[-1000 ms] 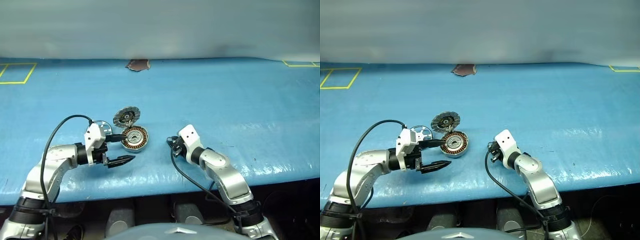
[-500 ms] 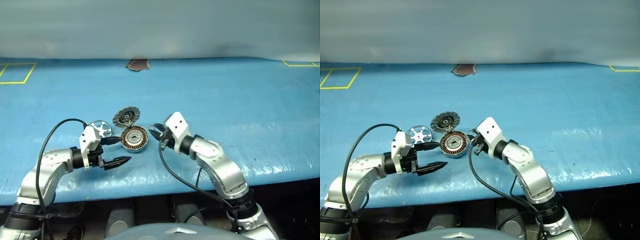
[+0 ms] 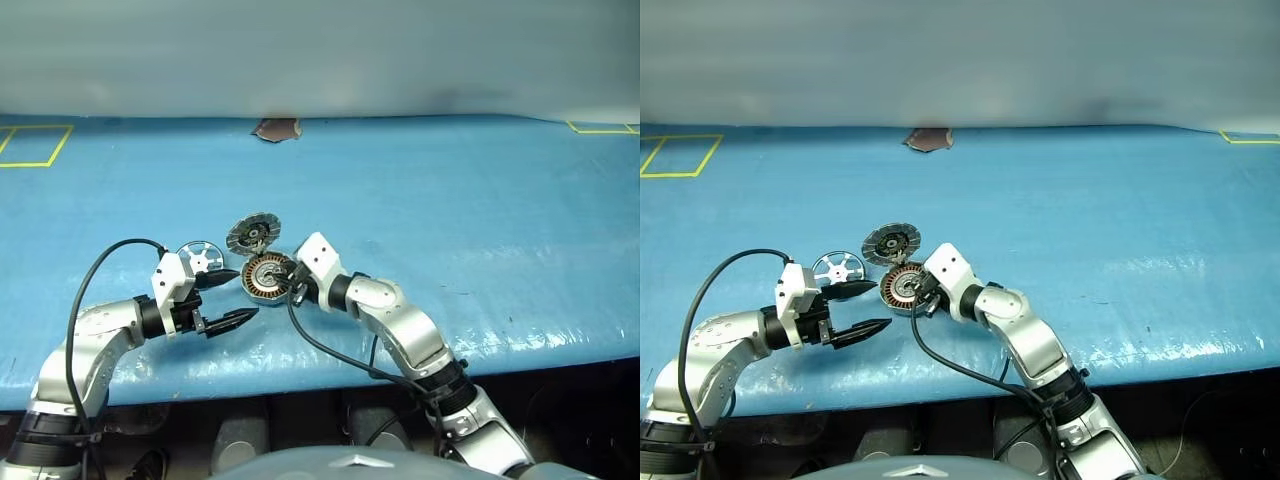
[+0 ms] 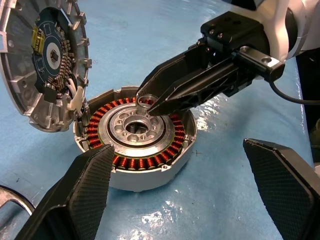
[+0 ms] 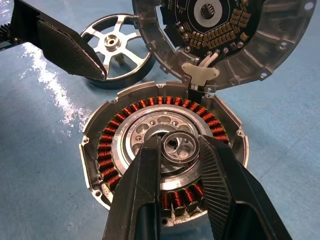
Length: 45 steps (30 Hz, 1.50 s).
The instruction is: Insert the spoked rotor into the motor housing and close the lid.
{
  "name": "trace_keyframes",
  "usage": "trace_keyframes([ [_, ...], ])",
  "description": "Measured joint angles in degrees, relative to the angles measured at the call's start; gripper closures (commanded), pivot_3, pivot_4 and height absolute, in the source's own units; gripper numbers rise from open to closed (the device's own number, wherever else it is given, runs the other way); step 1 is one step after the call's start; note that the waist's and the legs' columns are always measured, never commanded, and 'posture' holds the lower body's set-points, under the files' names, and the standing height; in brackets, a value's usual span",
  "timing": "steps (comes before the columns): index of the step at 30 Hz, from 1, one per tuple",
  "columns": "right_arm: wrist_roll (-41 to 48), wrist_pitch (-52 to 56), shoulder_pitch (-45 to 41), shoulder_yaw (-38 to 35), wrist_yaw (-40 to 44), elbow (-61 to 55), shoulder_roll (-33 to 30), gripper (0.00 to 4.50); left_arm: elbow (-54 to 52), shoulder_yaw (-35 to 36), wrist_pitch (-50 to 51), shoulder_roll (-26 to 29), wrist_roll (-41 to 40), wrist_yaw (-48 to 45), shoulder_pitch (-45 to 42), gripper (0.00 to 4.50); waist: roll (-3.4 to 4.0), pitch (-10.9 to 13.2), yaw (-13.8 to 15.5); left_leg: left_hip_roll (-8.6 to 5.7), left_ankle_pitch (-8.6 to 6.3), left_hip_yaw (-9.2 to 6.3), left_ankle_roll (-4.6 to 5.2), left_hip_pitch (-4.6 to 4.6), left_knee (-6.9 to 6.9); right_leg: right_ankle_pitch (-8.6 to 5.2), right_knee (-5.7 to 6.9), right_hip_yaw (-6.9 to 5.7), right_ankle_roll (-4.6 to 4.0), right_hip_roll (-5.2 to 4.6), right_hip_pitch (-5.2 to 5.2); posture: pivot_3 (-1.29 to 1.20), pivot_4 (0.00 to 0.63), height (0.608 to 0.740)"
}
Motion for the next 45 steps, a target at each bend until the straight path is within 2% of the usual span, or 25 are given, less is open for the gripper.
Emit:
trace_keyframes([
  [16,-0.45,-2.11,-1.91,2.72,1.42,3.51,0.53,3.7,6.46,-0.11,-9.56,-2.65,0.71,-1.19,0.28,0.0,0.0,0.0,-0.02,0.01,0.0,-0.01,0.0,0.02,0.01,0.0,0.02,-0.01,0.0,0.02,0.01,0.0,0.15,0.74],
  [32,-0.48,-3.36,-3.83,2.7,1.81,6.4,0.99,3.7,6.47,-0.11,-10.69,-3.09,1.65,-1.69,0.73,0.0,0.0,0.0,-0.08,0.01,0.0,-0.01,0.0,0.02,0.01,0.0,0.02,-0.01,0.0,0.01,0.01,0.0,0.15,0.74],
  [33,-0.51,-3.36,-3.84,2.7,1.83,6.42,1.02,3.02,6.47,-0.1,-10.84,-3.09,1.65,-1.7,0.73,0.0,0.0,0.0,-0.08,0.01,0.0,-0.01,0.0,0.02,0.01,0.0,0.02,0.0,0.0,0.01,0.01,0.0,0.15,0.74],
  [37,-1.17,-3.74,-3.84,3.01,2.11,6.44,1.06,1.89,6.47,-0.1,-10.96,-3.09,1.71,-1.7,0.78,0.0,0.0,0.0,-0.08,0.01,0.0,-0.01,0.0,0.02,0.01,0.0,0.02,-0.01,0.0,0.01,0.01,0.0,0.15,0.74],
  [45,-1.84,-4.01,-3.83,2.99,2.17,6.41,1.07,1.89,6.47,-0.1,-11.0,-3.09,1.88,-1.69,0.8,0.0,0.0,0.0,-0.08,0.01,0.0,-0.01,0.0,0.02,0.0,0.0,0.02,-0.01,0.0,0.01,0.0,0.0,0.15,0.74],
])
